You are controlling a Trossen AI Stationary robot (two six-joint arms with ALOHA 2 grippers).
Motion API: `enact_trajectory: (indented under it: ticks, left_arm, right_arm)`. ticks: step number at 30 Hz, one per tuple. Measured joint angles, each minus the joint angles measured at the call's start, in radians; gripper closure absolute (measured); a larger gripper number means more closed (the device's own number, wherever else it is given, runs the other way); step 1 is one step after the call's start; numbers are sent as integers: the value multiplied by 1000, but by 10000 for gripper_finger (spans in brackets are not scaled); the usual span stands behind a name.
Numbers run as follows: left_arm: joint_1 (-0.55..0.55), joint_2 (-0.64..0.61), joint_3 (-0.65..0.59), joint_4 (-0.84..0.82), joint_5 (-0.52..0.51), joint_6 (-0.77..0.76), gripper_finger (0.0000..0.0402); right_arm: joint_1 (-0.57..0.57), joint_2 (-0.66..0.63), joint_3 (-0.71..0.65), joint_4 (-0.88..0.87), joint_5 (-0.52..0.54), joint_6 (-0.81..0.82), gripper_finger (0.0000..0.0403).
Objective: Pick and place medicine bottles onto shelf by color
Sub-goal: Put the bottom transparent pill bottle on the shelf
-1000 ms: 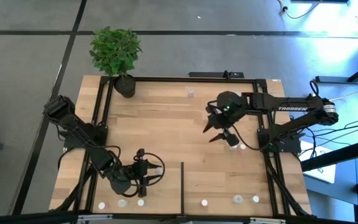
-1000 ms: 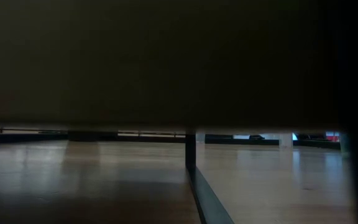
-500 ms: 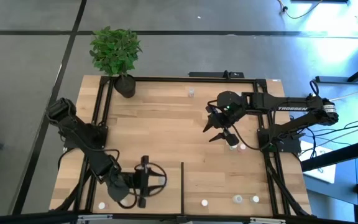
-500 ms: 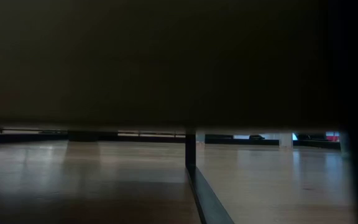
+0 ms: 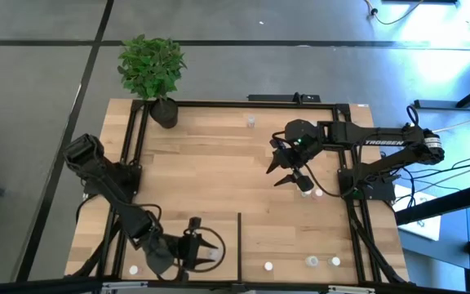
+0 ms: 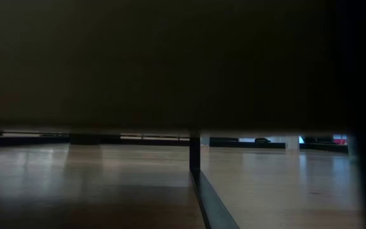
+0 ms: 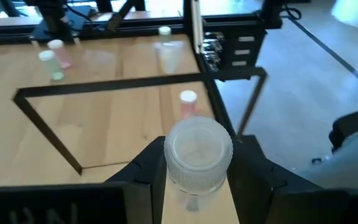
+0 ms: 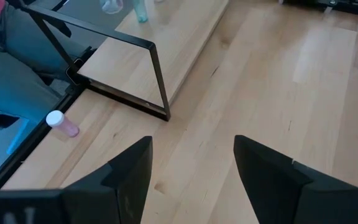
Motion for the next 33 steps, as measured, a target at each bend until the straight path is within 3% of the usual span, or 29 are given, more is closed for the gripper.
enact_trajectory:
  ticks: [18,26,33]
  left_arm:
    - [15,1,-62,-37,-3,-182,280]
    - [28,58,-61,13,-85,-240,280]
    - [26,79,-20,11,-90,-231,280]
  right_arm:
    - [0,0,0,1,0,0,175]
    - [0,0,0,3,0,0,175]
    - [0,0,0,10,0,0,175]
